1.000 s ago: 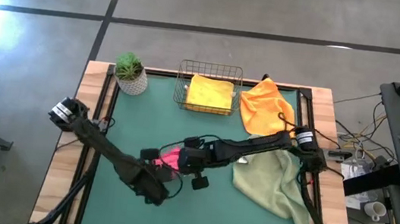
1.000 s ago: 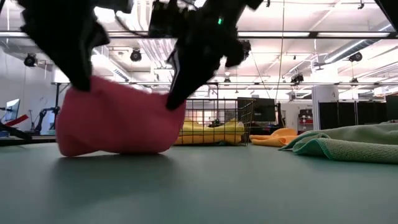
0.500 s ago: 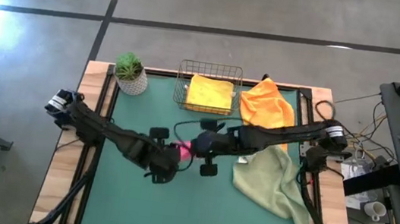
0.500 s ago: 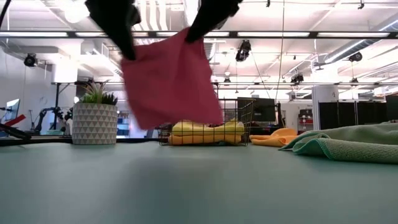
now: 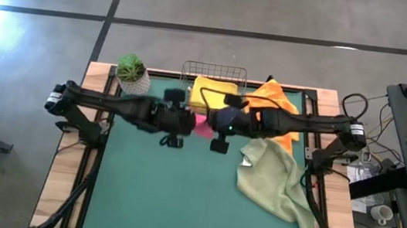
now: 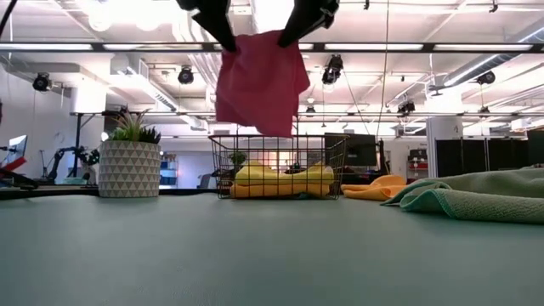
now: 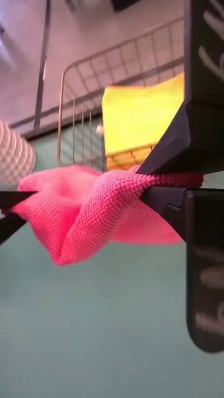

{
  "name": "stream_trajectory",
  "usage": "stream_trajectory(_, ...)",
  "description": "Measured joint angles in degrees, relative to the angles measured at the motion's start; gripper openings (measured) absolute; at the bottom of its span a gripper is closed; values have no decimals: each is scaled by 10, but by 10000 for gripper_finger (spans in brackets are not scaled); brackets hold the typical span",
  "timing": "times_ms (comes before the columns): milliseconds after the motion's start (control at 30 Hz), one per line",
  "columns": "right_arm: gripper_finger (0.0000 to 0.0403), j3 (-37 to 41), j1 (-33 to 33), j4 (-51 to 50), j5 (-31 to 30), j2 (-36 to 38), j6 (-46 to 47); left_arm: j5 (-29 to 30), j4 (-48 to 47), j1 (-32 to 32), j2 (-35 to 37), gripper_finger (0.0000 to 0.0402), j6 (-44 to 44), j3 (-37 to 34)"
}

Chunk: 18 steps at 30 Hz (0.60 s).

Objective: Fold microfiber towels
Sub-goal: Put the pink microfiber cloth into the wire basket

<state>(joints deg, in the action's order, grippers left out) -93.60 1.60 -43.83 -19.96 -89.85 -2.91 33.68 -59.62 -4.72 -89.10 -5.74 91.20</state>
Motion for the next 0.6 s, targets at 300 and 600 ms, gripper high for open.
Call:
stream_trajectory(300, 9, 0, -73, 6, -43, 17, -39, 1, 90, 87, 1, 1, -148, 9)
stream_trajectory(600, 9, 0, -167, 77, -42, 17, -110, -22, 226, 175, -19, 1, -229, 9)
